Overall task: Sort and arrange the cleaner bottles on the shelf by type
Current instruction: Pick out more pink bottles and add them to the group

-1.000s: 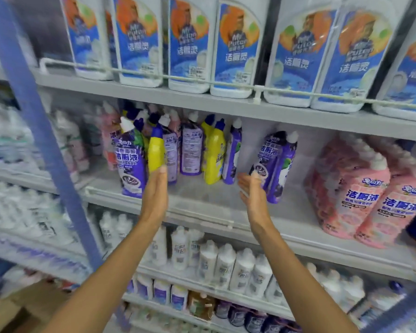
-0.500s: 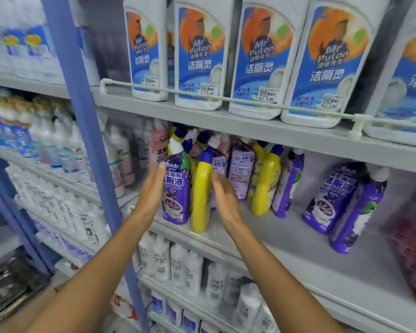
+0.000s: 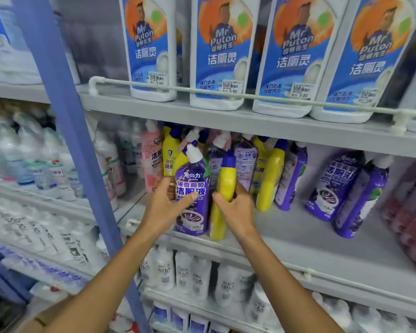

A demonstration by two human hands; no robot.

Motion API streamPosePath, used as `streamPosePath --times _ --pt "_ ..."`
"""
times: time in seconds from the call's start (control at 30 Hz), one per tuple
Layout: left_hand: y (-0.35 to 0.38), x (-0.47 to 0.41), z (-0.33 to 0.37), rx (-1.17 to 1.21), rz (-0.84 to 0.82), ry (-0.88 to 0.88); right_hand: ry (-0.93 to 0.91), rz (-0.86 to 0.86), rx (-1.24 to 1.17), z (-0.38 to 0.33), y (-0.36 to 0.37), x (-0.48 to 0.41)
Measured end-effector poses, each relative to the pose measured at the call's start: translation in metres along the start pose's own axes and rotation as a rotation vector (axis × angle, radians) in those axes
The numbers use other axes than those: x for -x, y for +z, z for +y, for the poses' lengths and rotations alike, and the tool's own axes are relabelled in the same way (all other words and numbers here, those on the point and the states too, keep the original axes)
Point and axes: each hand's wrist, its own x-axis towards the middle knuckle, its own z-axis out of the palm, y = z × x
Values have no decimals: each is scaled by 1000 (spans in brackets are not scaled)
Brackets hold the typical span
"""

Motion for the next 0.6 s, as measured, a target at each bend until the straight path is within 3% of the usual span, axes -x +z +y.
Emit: streamPosePath --times 0.17,0.43,0.6 --pt "31 -4 0 -50 -87 15 29 147 74 -1 -39 8" --pt "111 -17 23 -224 -76 133 124 306 163 11 -108 16" --pt "161 -32 36 -189 -218 95 187 391 207 17 -147 25"
